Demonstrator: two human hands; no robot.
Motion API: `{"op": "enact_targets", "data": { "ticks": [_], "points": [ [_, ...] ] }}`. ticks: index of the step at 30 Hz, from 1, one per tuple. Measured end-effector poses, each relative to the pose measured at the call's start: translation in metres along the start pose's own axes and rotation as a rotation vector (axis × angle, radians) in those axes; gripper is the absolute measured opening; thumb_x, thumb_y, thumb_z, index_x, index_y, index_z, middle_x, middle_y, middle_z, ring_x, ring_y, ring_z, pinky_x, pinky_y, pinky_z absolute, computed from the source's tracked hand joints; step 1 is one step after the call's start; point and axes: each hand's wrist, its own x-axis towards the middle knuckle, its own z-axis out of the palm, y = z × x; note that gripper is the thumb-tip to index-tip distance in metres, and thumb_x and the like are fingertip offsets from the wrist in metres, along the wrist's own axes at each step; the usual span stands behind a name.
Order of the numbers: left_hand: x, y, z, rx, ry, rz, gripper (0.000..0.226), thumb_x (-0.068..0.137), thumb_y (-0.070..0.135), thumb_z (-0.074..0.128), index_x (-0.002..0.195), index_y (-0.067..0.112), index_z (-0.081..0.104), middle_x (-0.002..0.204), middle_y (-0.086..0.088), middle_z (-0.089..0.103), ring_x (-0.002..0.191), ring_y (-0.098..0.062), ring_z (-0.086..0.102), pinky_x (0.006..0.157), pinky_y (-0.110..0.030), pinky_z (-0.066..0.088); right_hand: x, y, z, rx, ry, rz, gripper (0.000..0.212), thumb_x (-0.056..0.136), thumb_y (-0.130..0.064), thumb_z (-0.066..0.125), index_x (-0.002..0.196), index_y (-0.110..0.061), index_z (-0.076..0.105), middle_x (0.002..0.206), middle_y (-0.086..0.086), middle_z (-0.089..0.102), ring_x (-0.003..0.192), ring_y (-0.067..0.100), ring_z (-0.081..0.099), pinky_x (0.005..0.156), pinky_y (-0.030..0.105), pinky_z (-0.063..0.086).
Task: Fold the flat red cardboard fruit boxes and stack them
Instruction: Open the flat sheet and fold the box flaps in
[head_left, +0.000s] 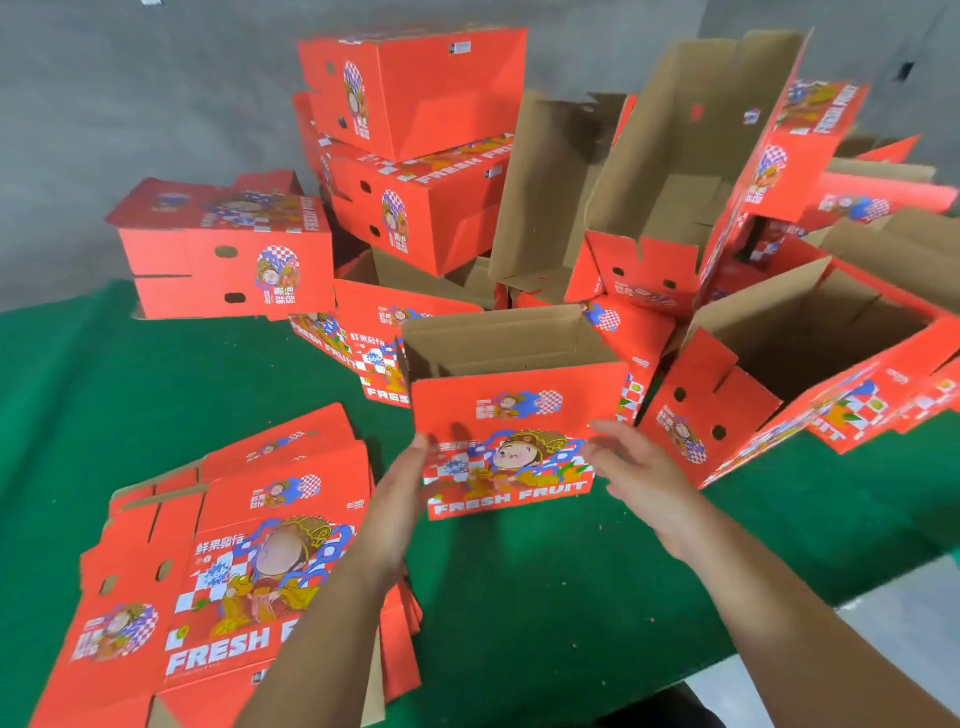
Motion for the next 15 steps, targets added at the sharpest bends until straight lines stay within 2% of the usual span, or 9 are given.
{"op": "enact_targets", "data": {
  "ticks": [3, 5, 7, 8, 10, 11, 12, 13, 15],
  "points": [
    [0.018, -0.004, 0.006, 0.07, 0.254, 0.057, 0.055, 0.101, 0.057, 0.053, 0.145, 0.024, 0.054, 0.148, 0.004, 0.057, 0.135, -0.013, 0.054, 0.113, -0.034, 0.037, 0.003, -0.001, 0.007, -0.03, -0.006, -0.032, 0.061, 0.097, -0.029, 0.069, 0.15, -0.037, 0.04, 0.135, -0.011, 0.056, 0.122, 0.016, 0.056, 0.104, 0.041, 0.047],
    [0.03, 0.0, 0.002, -0.024, 0.333, 0.022, 0.072, 0.101, 0.058, 0.054, 0.159, 0.024, 0.032, 0.161, 0.003, 0.039, 0.145, -0.014, 0.042, 0.12, -0.038, 0.032, 0.007, -0.004, 0.008, -0.018, 0.058, -0.048, 0.074, 0.097, -0.025, 0.068, 0.157, -0.035, 0.027, 0.138, -0.005, 0.052, 0.117, 0.014, 0.054, 0.095, 0.033, 0.041],
    [0.041, 0.008, 0.005, -0.104, 0.322, -0.117, 0.071, 0.1, 0.066, 0.047, 0.159, 0.032, 0.031, 0.16, 0.005, 0.039, 0.146, -0.025, 0.041, 0.122, -0.047, 0.03, 0.013, -0.006, 0.006, -0.013, 0.088, -0.051, 0.081, 0.097, -0.024, 0.067, 0.16, -0.035, 0.018, 0.137, -0.004, 0.052, 0.109, 0.011, 0.055, 0.089, 0.028, 0.04],
    [0.044, 0.012, 0.011, -0.136, 0.28, -0.181, 0.065, 0.099, 0.071, 0.044, 0.154, 0.037, 0.04, 0.152, 0.008, 0.047, 0.143, -0.028, 0.045, 0.117, -0.046, 0.035, 0.014, -0.006, 0.007, -0.034, 0.078, -0.058, 0.083, 0.097, -0.024, 0.067, 0.161, -0.036, 0.015, 0.134, -0.006, 0.055, 0.101, 0.007, 0.058, 0.083, 0.024, 0.042],
    [0.043, 0.019, 0.035, -0.193, 0.14, -0.197, 0.052, 0.095, 0.075, 0.044, 0.124, 0.041, 0.069, 0.123, 0.011, 0.069, 0.121, -0.023, 0.065, 0.091, -0.035, 0.053, 0.014, -0.005, 0.016, -0.092, 0.027, -0.101, 0.089, 0.096, -0.025, 0.069, 0.159, -0.041, 0.009, 0.122, -0.011, 0.061, 0.084, -0.003, 0.062, 0.067, 0.015, 0.044],
    [0.041, 0.021, 0.052, -0.194, 0.057, -0.164, 0.051, 0.092, 0.076, 0.048, 0.11, 0.038, 0.077, 0.111, 0.009, 0.076, 0.106, -0.019, 0.073, 0.078, -0.03, 0.056, 0.015, -0.002, 0.022, -0.107, -0.006, -0.132, 0.095, 0.095, -0.023, 0.071, 0.158, -0.046, 0.004, 0.119, -0.01, 0.063, 0.08, -0.005, 0.063, 0.064, 0.011, 0.045],
    [0.04, 0.02, 0.068, -0.149, -0.018, -0.123, 0.054, 0.089, 0.077, 0.052, 0.105, 0.033, 0.08, 0.103, 0.005, 0.08, 0.092, -0.016, 0.076, 0.074, -0.03, 0.057, 0.016, 0.001, 0.028, -0.121, -0.031, -0.165, 0.101, 0.093, -0.02, 0.073, 0.155, -0.051, -0.001, 0.119, -0.006, 0.063, 0.08, -0.006, 0.065, 0.068, 0.01, 0.046],
    [0.04, 0.018, 0.082, -0.074, -0.071, -0.081, 0.055, 0.086, 0.078, 0.056, 0.102, 0.032, 0.08, 0.096, 0.004, 0.08, 0.083, -0.014, 0.075, 0.076, -0.033, 0.058, 0.017, 0.004, 0.031, -0.141, -0.036, -0.198, 0.106, 0.091, -0.018, 0.074, 0.151, -0.054, -0.005, 0.122, -0.002, 0.061, 0.087, -0.002, 0.066, 0.076, 0.012, 0.047],
    [0.04, 0.014, 0.1, 0.091, -0.101, -0.001, 0.053, 0.081, 0.08, 0.058, 0.096, 0.034, 0.079, 0.087, 0.009, 0.078, 0.081, -0.015, 0.073, 0.09, -0.044, 0.06, 0.019, 0.005, 0.029, -0.216, 0.009, -0.242, 0.112, 0.087, -0.02, 0.078, 0.151, -0.057, -0.007, 0.139, 0.001, 0.045, 0.108, 0.007, 0.058, 0.093, 0.022, 0.044]
  ]
}}
